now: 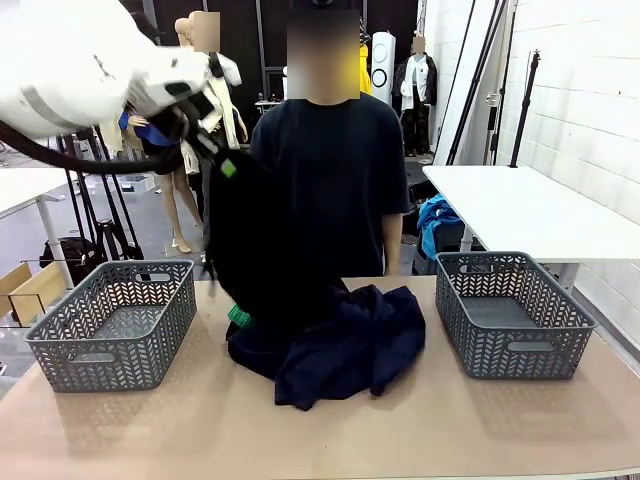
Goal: Sort the tops and bottoms.
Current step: Lift clothes from the center of the table with your left hand, then sort the clothes according to human instructions.
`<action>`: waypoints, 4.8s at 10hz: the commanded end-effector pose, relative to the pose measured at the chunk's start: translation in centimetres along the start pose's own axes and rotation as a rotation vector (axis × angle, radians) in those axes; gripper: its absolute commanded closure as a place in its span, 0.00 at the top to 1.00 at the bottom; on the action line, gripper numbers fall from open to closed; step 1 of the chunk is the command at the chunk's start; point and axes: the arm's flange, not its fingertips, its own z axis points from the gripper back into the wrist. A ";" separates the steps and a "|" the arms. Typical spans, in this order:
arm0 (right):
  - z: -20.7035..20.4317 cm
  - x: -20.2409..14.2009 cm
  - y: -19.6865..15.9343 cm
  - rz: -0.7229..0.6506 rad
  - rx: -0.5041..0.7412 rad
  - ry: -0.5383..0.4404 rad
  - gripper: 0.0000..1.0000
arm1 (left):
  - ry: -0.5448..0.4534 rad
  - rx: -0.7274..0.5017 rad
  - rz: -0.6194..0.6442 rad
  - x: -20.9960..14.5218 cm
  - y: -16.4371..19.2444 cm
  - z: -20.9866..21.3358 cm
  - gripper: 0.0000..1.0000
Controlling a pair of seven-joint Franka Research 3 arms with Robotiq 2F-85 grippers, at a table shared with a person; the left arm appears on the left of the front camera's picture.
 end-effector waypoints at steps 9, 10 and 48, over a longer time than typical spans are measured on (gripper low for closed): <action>-0.2 -0.1 -0.2 -0.006 0.006 0.000 1.00 | -0.332 0.117 -0.066 11.8 -0.3 15.7 0.00; -0.2 -0.1 -0.2 -0.006 0.006 0.000 1.00 | -0.342 0.131 -0.060 12.0 -0.6 16.2 0.00; -0.2 -0.1 -0.2 -0.006 0.006 0.000 1.00 | -0.690 -0.074 -0.243 49.7 -18.0 2.4 0.00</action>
